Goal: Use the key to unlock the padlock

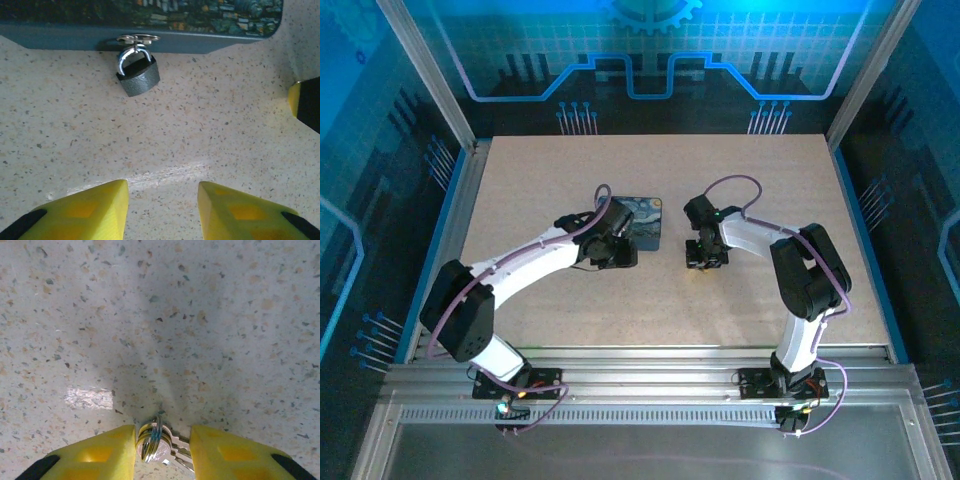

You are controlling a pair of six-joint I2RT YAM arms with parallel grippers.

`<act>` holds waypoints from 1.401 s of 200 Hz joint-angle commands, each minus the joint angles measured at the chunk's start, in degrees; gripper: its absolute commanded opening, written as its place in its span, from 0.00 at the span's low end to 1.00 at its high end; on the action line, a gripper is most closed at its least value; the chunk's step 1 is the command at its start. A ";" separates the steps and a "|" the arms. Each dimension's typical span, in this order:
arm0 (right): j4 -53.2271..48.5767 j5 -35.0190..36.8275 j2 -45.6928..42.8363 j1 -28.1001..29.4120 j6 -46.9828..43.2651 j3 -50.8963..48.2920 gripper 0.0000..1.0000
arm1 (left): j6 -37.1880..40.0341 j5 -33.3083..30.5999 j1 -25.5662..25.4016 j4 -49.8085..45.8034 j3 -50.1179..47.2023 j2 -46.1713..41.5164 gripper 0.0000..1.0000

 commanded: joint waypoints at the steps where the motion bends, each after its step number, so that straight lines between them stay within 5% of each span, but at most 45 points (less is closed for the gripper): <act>1: -2.38 1.26 0.14 0.59 0.67 0.22 0.32 | -0.33 -1.19 1.36 -0.15 -0.58 -1.45 0.42; 106: -3.99 -2.03 -0.31 0.21 -0.86 3.53 0.07 | 0.84 -1.23 1.71 -0.64 0.40 -0.51 0.41; 137: -3.85 -6.54 -2.54 -1.41 0.71 3.43 0.04 | 0.40 2.96 1.63 1.60 0.57 -0.20 0.41; 169: 1.29 -14.51 -6.67 -4.53 7.96 -0.57 0.00 | -3.44 11.05 1.22 7.32 0.67 0.13 0.39; 202: 11.27 -20.75 -11.72 -6.58 26.54 -8.26 0.00 | -6.52 15.16 -0.92 12.67 2.15 0.12 0.36; 224: 11.91 -21.31 -12.97 -6.39 37.75 -9.82 0.00 | -0.29 14.89 -4.25 16.89 2.07 -0.09 0.29; 249: 7.19 -24.22 -11.82 -6.09 47.46 -8.78 0.00 | 16.62 8.95 -10.35 23.71 -1.23 -1.77 0.28; 280: -0.11 -27.52 -9.69 -5.62 53.29 -7.88 0.00 | 28.96 6.32 -11.58 28.94 -4.25 -1.34 0.22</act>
